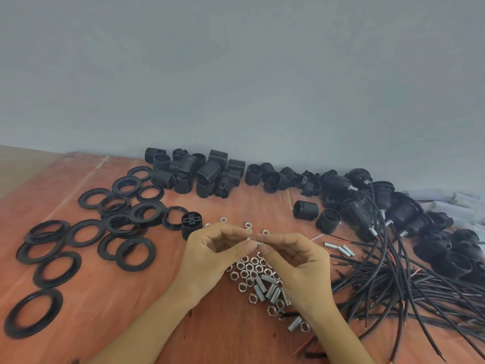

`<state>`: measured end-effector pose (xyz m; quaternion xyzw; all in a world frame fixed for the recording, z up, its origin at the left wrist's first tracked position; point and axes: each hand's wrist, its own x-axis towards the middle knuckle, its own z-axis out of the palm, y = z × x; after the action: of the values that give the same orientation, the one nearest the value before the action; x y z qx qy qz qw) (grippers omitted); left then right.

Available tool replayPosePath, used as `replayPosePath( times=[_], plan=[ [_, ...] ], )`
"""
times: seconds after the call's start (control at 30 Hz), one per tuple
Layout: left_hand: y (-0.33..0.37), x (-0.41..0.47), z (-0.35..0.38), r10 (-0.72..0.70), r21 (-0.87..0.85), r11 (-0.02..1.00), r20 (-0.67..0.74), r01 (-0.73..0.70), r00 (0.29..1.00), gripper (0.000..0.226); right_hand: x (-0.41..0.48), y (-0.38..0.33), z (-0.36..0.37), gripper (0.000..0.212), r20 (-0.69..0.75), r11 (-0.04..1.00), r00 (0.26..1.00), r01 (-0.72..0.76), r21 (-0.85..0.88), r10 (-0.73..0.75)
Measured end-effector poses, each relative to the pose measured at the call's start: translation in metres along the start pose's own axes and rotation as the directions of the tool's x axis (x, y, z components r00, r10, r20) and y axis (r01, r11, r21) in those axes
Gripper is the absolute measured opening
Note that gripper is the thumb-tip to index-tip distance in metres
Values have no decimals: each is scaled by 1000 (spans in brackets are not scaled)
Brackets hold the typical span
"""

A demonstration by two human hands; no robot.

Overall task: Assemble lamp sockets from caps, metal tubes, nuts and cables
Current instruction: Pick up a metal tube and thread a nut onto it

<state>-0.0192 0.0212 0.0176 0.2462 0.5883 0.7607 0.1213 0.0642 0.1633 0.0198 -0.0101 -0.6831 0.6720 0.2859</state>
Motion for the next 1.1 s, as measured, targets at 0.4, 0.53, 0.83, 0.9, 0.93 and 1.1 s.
replayPosePath(
  times=[0.4, 0.53, 0.83, 0.9, 0.93, 1.1],
  plan=[
    [-1, 1, -2, 22, 63, 998, 21, -24, 1000, 21, -1, 2, 2, 16, -69, 990, 990, 119, -71, -124],
    [-3, 1, -2, 19, 51, 999, 20, -20, 1000, 18, -2, 2, 1, 20, -77, 993, 992, 96, -72, -102],
    [-5, 2, -2, 112, 27, 993, 36, -113, 993, 20, 0, -1, 0, 11, -101, 999, 995, -4, -52, -1],
    [-6, 2, -2, 137, 44, 989, 53, -140, 989, 20, 0, -1, 0, 13, -126, 997, 992, -23, -73, 14],
    [-6, 1, -2, 149, 56, 987, 62, -153, 987, 20, 0, 0, 0, 14, -125, 995, 992, -30, -95, 18],
    [-8, 0, -1, 153, 88, 983, 72, -159, 986, 18, -2, 5, 3, 14, -90, 983, 995, -63, -170, 48]
  ],
)
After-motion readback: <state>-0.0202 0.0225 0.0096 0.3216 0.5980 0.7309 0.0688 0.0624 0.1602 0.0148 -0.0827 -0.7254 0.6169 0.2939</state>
